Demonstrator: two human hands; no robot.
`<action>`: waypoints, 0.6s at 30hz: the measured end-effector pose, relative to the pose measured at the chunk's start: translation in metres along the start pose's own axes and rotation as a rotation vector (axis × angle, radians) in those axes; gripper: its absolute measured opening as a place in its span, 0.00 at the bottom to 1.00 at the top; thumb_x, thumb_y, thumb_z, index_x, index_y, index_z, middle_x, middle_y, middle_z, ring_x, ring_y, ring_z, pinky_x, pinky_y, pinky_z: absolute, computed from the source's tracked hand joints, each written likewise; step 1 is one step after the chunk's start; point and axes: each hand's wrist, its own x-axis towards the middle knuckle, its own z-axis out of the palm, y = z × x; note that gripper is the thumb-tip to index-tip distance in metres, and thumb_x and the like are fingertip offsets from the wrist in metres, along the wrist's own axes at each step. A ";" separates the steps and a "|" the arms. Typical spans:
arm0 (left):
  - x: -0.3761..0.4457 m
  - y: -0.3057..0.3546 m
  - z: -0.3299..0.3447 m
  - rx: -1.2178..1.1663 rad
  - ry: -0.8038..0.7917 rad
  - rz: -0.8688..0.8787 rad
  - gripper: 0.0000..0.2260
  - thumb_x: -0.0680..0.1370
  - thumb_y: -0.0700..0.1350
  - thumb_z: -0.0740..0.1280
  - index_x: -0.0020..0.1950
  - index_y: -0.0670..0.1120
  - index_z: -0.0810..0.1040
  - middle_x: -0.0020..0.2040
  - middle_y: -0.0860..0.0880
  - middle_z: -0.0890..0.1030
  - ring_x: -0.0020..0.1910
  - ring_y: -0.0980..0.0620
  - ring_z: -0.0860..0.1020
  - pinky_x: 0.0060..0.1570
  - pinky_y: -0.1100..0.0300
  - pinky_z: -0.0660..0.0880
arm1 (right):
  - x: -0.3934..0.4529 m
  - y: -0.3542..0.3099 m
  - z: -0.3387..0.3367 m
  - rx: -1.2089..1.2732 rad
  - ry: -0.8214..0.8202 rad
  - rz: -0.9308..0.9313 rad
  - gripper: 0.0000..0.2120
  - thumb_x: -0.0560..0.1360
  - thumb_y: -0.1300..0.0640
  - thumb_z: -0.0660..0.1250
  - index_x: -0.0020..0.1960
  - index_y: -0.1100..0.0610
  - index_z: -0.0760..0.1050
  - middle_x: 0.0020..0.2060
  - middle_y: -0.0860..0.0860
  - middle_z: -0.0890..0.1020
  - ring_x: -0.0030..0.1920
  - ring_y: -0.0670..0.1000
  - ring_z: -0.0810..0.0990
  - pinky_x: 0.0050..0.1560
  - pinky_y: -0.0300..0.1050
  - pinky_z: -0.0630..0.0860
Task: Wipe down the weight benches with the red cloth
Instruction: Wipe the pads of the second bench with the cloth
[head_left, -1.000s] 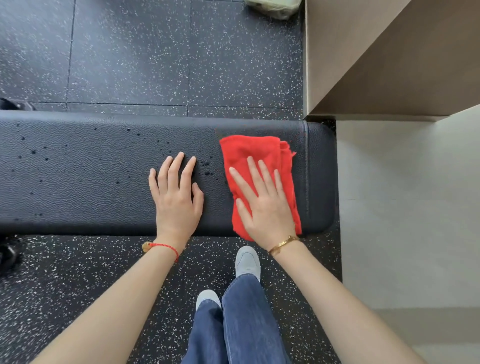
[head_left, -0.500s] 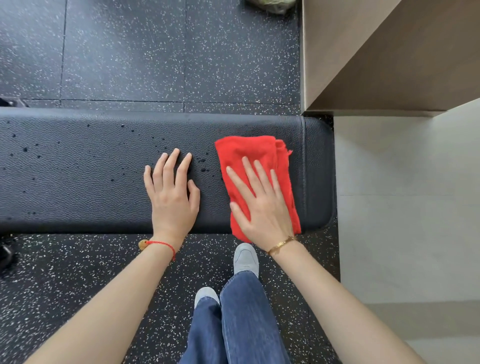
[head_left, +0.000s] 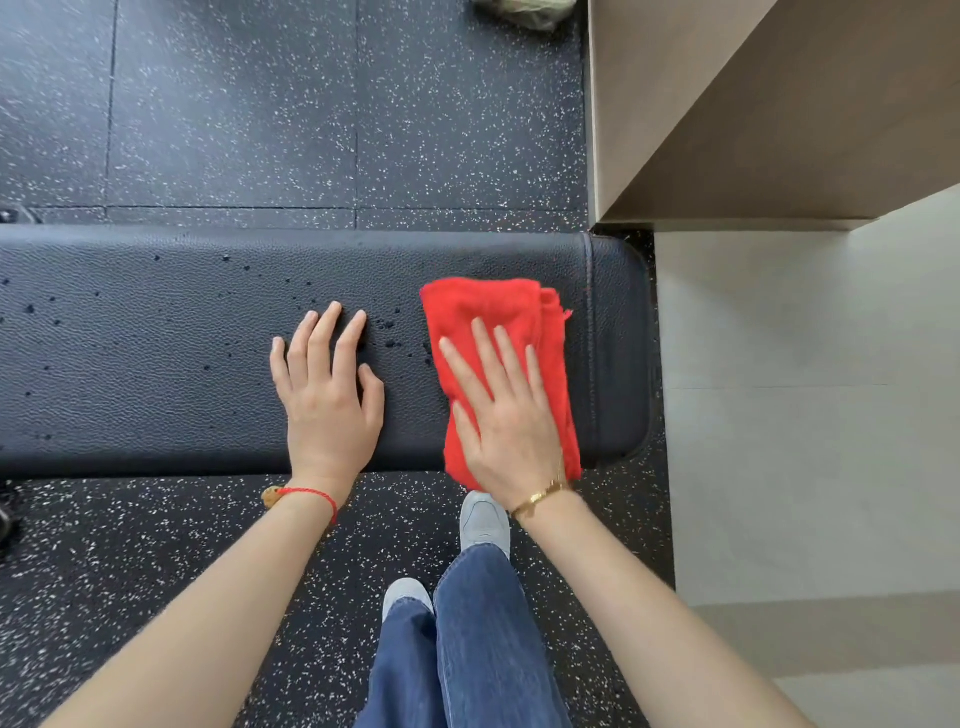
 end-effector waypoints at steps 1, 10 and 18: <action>0.000 -0.001 0.000 -0.001 0.001 0.004 0.22 0.79 0.42 0.60 0.74 0.47 0.68 0.74 0.46 0.67 0.75 0.43 0.63 0.75 0.39 0.54 | -0.010 0.004 0.000 0.008 -0.007 -0.011 0.29 0.80 0.51 0.55 0.79 0.45 0.50 0.79 0.49 0.50 0.79 0.51 0.46 0.78 0.56 0.48; -0.002 -0.004 0.004 0.014 0.012 0.016 0.22 0.79 0.43 0.58 0.75 0.49 0.66 0.75 0.47 0.66 0.75 0.44 0.62 0.77 0.41 0.51 | 0.055 0.078 -0.034 0.047 0.086 0.261 0.27 0.79 0.53 0.53 0.78 0.47 0.55 0.79 0.51 0.53 0.79 0.55 0.49 0.78 0.57 0.45; -0.002 -0.004 0.002 0.022 -0.007 0.013 0.22 0.80 0.43 0.58 0.75 0.48 0.65 0.75 0.46 0.65 0.76 0.44 0.62 0.76 0.40 0.51 | -0.010 0.064 -0.024 0.046 0.057 0.278 0.29 0.79 0.51 0.52 0.79 0.45 0.50 0.79 0.51 0.48 0.79 0.55 0.45 0.78 0.56 0.43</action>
